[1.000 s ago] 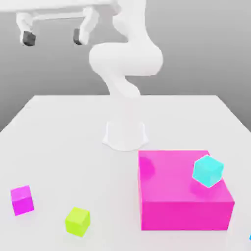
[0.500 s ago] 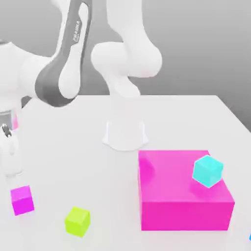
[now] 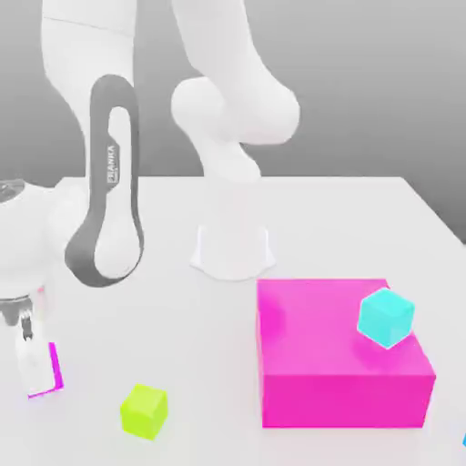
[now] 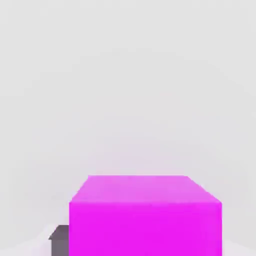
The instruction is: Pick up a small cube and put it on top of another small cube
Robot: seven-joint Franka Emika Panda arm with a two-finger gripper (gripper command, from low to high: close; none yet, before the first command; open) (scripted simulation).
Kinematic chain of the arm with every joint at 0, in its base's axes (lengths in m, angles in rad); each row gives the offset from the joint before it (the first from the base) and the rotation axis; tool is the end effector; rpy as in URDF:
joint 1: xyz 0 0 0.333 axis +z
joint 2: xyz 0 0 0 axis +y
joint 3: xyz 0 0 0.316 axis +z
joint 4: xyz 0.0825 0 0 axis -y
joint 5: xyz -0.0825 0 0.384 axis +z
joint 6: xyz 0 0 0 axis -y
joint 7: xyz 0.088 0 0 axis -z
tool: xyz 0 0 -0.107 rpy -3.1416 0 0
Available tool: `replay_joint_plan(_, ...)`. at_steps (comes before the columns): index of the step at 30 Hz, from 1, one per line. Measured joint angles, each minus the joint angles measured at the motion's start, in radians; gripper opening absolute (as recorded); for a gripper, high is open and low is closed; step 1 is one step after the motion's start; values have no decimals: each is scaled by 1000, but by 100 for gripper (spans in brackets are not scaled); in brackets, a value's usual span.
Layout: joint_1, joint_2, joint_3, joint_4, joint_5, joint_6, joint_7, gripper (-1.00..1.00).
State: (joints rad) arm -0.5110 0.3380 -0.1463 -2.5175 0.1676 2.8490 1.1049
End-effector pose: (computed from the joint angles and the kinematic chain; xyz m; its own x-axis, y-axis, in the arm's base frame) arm 0.3537 -0.2905 0.1530 -0.3371 -0.9415 0.0004 -0.9415 0.3371 -0.0006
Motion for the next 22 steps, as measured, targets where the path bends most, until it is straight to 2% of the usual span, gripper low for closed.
replay_joint_plan(4,36,-129,-30,-27,-70,-100,47,-100)
replay_joint_plan(14,250,-282,120,-69,-163,-206,24,-100)
replay_joint_plan(19,256,-146,126,-65,-157,-74,11,-100)
replay_joint_plan(20,256,-121,127,-64,-155,-51,10,100)
replay_joint_plan(22,256,-121,127,-64,-155,-51,10,100)
